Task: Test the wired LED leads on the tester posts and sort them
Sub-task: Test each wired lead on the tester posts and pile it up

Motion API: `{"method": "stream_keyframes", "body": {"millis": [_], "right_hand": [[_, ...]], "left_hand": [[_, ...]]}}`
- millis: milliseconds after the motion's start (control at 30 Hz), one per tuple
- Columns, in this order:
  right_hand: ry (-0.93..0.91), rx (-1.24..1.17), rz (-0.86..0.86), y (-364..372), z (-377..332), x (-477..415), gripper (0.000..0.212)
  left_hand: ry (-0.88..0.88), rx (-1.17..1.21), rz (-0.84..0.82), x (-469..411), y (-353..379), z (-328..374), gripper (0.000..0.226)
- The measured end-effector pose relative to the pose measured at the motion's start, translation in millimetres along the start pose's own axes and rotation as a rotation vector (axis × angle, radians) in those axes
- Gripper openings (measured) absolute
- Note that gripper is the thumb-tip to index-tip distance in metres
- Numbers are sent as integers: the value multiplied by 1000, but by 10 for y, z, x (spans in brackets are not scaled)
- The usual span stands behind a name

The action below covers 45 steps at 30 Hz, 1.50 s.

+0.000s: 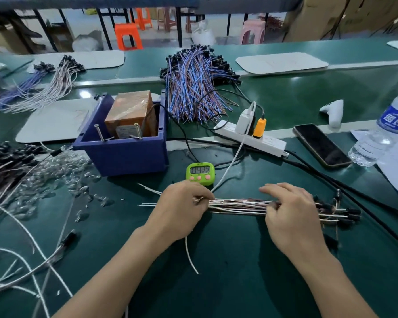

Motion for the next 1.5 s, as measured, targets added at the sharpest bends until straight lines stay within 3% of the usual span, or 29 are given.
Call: {"method": "stream_keyframes", "body": {"millis": [267,400,533,633,767,833,900,967,1200,1333,1433,1500], "right_hand": [[-182,-268,-324,729,-1474,279,35],[-278,-371,-452,1093,-2287,402,32],[-296,-398,-587,1490,-2883,501,35],[-296,-361,-684,1785,-3239,579,39],[-335,-244,-809,2154,-3680,701,48],[-359,-158,-860,2332,-3867,799,35],[-433,-21,-821,2444,-4035,909,16],[-501,118,-752,2527,-4148,1016,29],[-567,286,-743,2641,-4389,1070,31],[-621,394,-871,2621,-4332,924,29],[-639,278,-824,2526,-4441,824,15],[-580,118,-827,2505,-4511,771,18]], "left_hand": [[-202,13,220,460,-867,-600,28],[-260,-155,279,673,-1260,-880,29],[-328,-329,439,950,-1712,-1194,21],[-432,-458,463,1185,-2000,-1492,23],[-631,-602,506,1531,-2393,-1858,51],[-697,-555,559,1702,-2515,-2020,64],[-714,-479,567,1808,-2536,-2133,73],[-662,-466,552,1855,-2510,-2185,75],[-606,-494,590,1964,-2463,-2298,69],[-615,-562,592,1962,-2442,-2267,44],[-662,-690,594,1943,-2504,-2213,23],[-703,-697,628,1921,-2586,-2184,11]]}}
Point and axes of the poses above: each hand's wrist, its own x-axis away from the middle knuckle, its own y-axis out of the palm, z = x × y, the point moved 7 cm from there along -x, towards the middle knuckle, and after that the axes turned 6 degrees about y, right-handed, at the moved point
